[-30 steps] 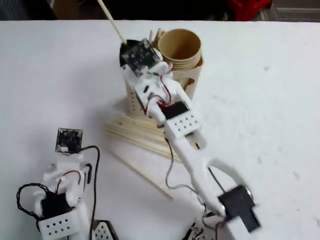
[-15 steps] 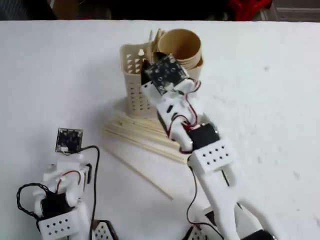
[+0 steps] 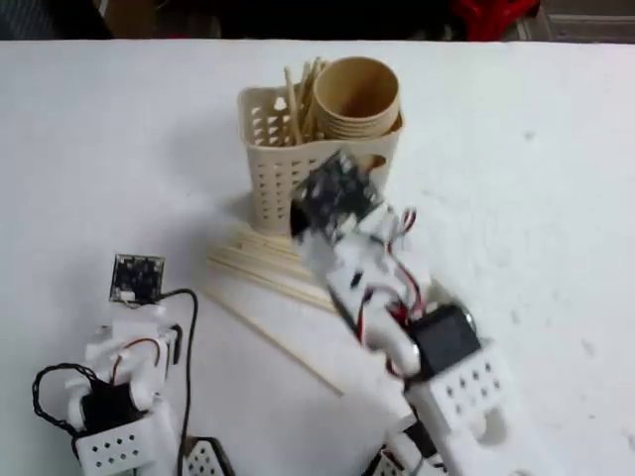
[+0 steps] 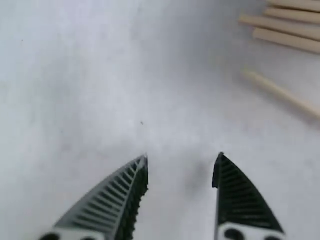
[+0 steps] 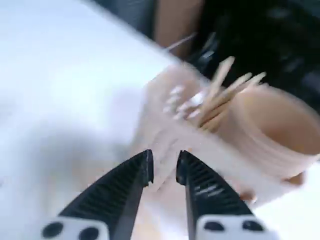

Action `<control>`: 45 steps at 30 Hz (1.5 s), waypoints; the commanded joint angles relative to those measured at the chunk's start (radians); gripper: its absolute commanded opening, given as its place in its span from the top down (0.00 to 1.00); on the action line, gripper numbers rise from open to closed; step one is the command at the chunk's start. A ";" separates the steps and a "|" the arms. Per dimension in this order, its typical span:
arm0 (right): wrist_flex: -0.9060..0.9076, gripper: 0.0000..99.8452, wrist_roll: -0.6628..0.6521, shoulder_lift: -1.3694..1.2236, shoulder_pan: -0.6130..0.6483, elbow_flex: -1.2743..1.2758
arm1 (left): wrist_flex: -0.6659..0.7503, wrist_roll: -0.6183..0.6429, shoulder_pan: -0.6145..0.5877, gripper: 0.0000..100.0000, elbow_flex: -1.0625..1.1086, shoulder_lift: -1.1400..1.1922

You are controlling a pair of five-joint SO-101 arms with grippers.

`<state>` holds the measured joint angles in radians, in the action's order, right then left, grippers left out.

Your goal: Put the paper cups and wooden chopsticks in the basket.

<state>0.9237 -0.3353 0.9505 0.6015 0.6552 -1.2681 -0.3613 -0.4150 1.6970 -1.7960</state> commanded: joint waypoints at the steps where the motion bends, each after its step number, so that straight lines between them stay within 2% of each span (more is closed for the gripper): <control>1: 0.223 0.92 -0.018 0.031 0.050 -0.100 | -0.002 -0.005 -0.007 0.78 -0.003 -0.004; 5: 0.309 0.92 -0.051 -0.082 0.079 -0.081 | -0.002 -0.005 -0.007 0.78 -0.003 -0.004; 8: 0.308 0.92 -0.098 -0.236 0.153 -0.006 | -0.002 -0.005 -0.007 0.78 -0.003 -0.004; 16: 0.067 0.91 -0.035 -0.645 0.257 0.068 | -0.002 -0.005 -0.007 0.78 -0.003 -0.004; 21: -0.024 0.83 -0.032 -0.822 0.320 0.038 | -0.002 -0.005 -0.007 0.78 -0.003 -0.004; 29: -0.045 0.83 -0.031 -0.966 0.320 -0.026 | -0.002 -0.005 -0.007 0.78 -0.003 -0.004; 35: -0.084 0.99 -0.031 -0.974 0.288 -0.032 | -0.002 -0.005 -0.007 0.78 -0.003 -0.004; 45: -0.079 0.98 -0.038 -0.946 0.160 -0.031 | -0.002 -0.005 -0.007 0.78 -0.003 -0.004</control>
<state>0.8454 -0.3736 -0.0284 0.8101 0.6506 -1.2681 -0.3613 -0.4166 1.6970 -1.7960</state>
